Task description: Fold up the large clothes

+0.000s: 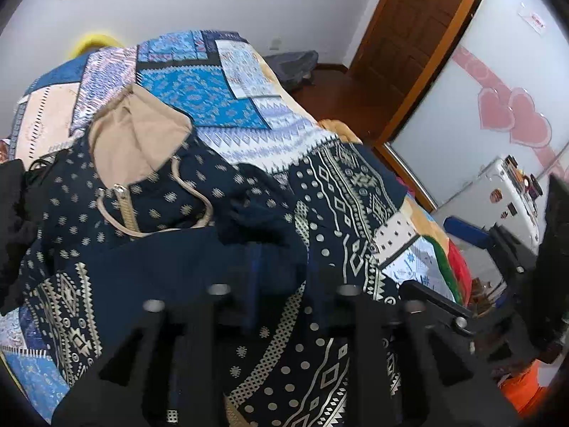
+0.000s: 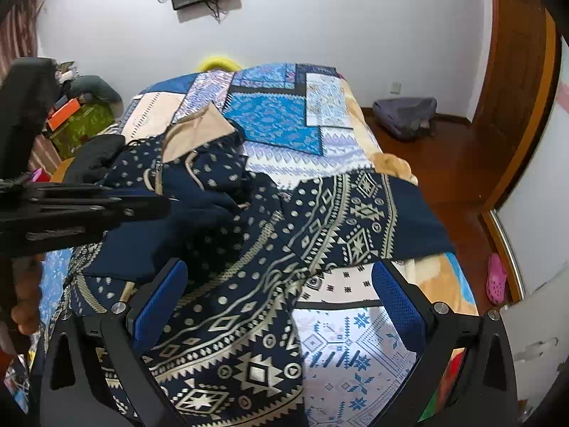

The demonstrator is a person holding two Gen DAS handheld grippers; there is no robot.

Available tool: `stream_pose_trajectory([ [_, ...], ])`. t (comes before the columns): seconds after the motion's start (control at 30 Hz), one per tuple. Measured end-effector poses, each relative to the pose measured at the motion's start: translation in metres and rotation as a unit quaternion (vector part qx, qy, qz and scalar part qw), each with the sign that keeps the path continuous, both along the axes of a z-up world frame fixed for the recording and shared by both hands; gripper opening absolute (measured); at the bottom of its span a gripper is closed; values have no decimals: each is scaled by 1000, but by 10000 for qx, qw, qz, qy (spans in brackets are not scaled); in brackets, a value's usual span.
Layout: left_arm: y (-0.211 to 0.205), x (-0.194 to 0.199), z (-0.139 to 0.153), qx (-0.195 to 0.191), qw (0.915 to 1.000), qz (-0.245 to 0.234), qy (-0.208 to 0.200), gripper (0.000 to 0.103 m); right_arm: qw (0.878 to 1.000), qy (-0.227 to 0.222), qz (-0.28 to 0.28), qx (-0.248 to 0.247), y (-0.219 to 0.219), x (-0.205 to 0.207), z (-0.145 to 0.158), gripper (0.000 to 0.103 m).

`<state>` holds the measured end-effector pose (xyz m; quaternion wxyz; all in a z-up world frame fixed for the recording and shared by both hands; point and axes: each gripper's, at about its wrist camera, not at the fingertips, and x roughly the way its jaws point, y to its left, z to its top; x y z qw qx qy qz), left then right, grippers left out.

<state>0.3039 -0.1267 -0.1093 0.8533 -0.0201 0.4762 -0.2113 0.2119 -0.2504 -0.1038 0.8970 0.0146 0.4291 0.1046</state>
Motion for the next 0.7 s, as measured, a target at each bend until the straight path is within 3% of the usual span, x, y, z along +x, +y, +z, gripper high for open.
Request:
stream_pose_trajectory([
  [0.07, 8, 0, 9, -96, 9998, 103, -159, 50, 9998, 109, -71, 135, -8, 4, -3, 103],
  [0.13, 17, 0, 19, -82, 9991, 220, -366, 51, 9995, 177, -145, 238, -17, 8, -4, 103],
  [0.3, 42, 1, 19, 477, 9949, 584, -664, 62, 9979, 297, -473, 336, -48, 21, -3, 103],
  [0.57, 89, 8, -40, 1009, 9883, 1136, -112, 62, 9884, 983, -1104, 348, -107, 52, -38, 103],
  [0.7, 106, 9, -77, 1108, 9848, 1314, 256, 62, 9763, 1382, -1383, 924, -135, 66, -64, 103],
])
